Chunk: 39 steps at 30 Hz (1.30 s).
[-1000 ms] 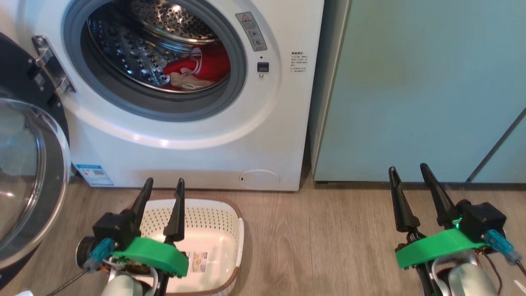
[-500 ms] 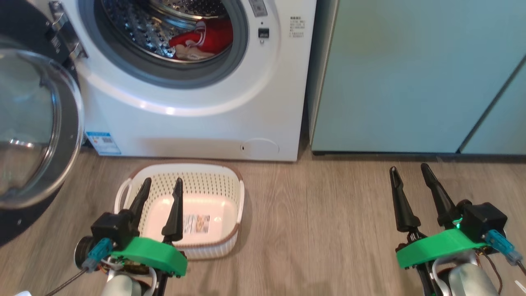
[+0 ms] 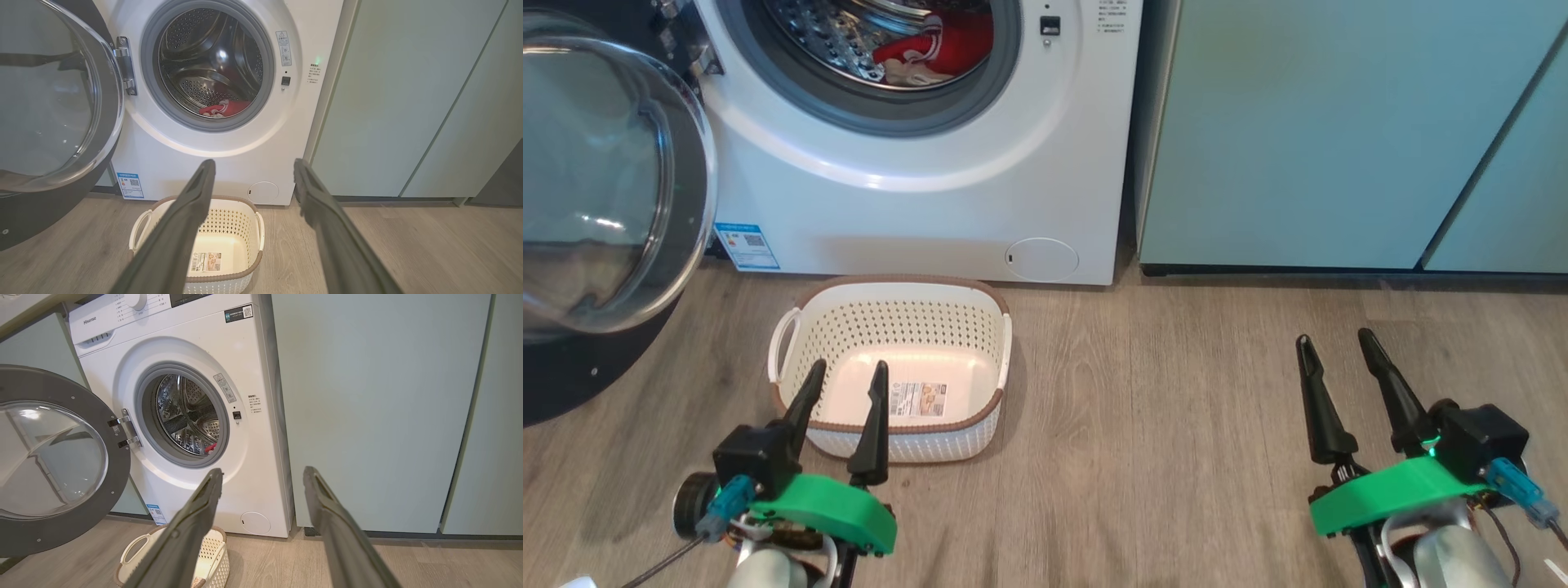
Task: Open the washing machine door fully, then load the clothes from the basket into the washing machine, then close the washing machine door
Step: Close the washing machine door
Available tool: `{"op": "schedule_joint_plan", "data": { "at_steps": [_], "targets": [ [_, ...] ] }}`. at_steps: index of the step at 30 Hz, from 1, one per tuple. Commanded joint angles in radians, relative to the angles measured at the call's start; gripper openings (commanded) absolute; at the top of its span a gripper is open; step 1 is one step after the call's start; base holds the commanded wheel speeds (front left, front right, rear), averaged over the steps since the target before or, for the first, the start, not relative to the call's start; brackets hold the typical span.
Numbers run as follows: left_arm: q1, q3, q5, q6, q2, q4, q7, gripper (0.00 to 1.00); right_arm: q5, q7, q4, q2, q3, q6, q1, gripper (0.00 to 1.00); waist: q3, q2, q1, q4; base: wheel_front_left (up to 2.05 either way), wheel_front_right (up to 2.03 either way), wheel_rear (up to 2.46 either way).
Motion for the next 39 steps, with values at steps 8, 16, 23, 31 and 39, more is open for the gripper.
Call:
{"op": "schedule_joint_plan", "data": {
  "at_steps": [8, 16, 23, 31, 39],
  "targets": [
    [-0.047, 0.033, 0.009, -0.002, 0.000, -0.039, -0.005, 1.00, 0.007, -0.007, -0.030, -0.003, 0.024, 0.000, -0.033, 1.00, 0.000, 0.0000, 0.0000, 0.004, 0.00, 0.00, 0.00],
    [-0.045, 0.033, 0.019, -0.003, 0.000, -0.042, -0.005, 1.00, 0.009, -0.007, -0.028, -0.003, 0.024, 0.000, -0.034, 1.00, -0.001, 0.0000, 0.0000, 0.003, 0.00, 0.00, 0.00],
    [-0.046, 0.027, 0.011, -0.004, 0.000, -0.040, -0.005, 1.00, 0.010, -0.007, -0.029, -0.003, 0.018, 0.000, -0.031, 1.00, 0.001, 0.0000, 0.0000, 0.011, 0.00, 0.00, 0.00],
    [-0.050, -0.002, 0.002, 0.000, 0.000, -0.024, -0.005, 1.00, 0.011, -0.007, -0.032, -0.003, 0.018, 0.000, -0.023, 1.00, 0.023, 0.0000, 0.0000, 0.089, 0.00, 0.00, 0.00],
    [-0.059, -0.008, 0.003, 0.003, 0.000, -0.015, -0.005, 1.00, 0.015, -0.007, -0.032, -0.003, 0.026, 0.000, -0.023, 1.00, 0.051, 0.0000, 0.0000, 0.254, 0.00, 0.00, 0.00]
  ]
}}
